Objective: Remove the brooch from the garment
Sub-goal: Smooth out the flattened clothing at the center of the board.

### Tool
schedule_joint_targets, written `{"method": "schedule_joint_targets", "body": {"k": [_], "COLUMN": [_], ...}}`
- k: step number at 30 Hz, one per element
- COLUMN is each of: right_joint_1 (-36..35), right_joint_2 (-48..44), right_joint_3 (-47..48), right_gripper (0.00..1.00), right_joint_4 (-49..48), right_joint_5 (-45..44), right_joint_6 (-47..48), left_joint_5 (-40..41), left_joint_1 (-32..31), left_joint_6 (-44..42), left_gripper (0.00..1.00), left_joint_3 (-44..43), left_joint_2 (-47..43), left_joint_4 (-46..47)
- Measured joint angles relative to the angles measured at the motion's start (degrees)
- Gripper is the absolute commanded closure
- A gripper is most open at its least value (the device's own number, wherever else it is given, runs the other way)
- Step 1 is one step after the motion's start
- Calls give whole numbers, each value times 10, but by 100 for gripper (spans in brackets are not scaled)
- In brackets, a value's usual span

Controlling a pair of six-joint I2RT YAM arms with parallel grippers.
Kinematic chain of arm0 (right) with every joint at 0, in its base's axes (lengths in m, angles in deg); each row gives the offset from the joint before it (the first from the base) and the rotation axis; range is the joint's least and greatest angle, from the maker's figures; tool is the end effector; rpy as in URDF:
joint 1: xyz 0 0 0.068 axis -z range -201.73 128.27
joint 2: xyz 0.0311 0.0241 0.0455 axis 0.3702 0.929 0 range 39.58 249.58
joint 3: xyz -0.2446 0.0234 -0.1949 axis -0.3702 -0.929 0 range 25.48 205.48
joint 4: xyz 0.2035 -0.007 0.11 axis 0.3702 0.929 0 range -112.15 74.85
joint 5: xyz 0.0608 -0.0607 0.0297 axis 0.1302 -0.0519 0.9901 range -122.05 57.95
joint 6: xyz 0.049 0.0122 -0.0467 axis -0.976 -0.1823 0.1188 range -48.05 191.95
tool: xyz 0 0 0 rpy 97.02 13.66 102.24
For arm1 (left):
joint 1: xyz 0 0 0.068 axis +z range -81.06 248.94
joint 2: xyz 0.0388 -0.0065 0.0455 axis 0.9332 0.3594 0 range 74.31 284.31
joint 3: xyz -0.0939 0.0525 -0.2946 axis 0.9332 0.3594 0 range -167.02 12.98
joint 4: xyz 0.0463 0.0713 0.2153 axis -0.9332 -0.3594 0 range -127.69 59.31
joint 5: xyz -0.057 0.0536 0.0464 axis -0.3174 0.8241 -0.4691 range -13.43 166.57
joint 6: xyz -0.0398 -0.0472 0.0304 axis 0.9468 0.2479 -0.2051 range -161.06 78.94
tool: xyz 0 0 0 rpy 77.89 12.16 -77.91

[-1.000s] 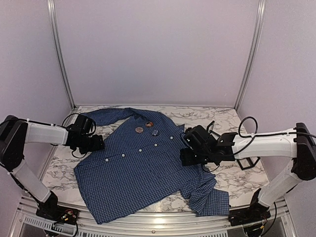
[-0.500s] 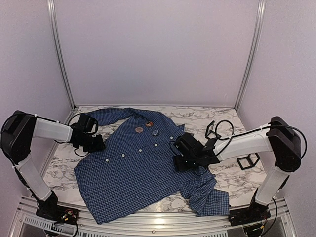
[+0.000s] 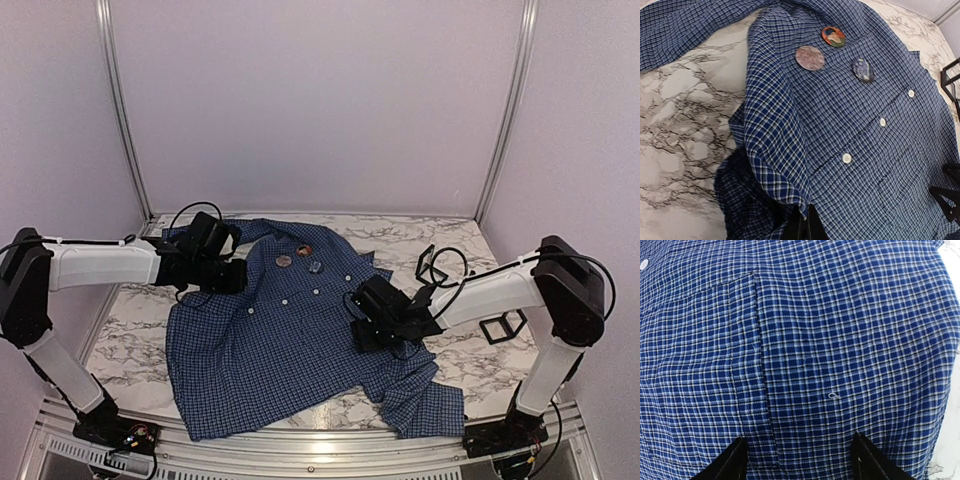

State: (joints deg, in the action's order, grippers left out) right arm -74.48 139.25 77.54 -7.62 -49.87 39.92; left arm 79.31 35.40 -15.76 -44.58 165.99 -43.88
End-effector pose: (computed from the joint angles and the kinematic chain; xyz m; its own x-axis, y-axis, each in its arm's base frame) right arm 0.2063 0.2432 0.1863 -0.8096 -0.2308 -0.5397 -0.2854 0.9582 0.0184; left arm 0.2737 -0.1782 0.2545 -0.7783 0.0036 -0.6279 0.2126 0.9425 -0.2581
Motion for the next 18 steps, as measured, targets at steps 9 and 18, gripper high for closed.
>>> {"method": "schedule_joint_targets", "body": {"k": [9, 18], "right_joint_1": [0, 0], "right_joint_2": [6, 15], "right_joint_3": [-2, 4], "right_gripper": [32, 32], "right_joint_4": [-7, -15], "right_joint_5": [3, 1], "right_joint_6": [-8, -7], "left_joint_5": [45, 56], "left_joint_1": [-166, -226], "left_joint_6": [64, 118], "left_gripper": [63, 35], "left_joint_3": [6, 6], "left_joint_2": [61, 63], "left_joint_4": [-1, -2]}}
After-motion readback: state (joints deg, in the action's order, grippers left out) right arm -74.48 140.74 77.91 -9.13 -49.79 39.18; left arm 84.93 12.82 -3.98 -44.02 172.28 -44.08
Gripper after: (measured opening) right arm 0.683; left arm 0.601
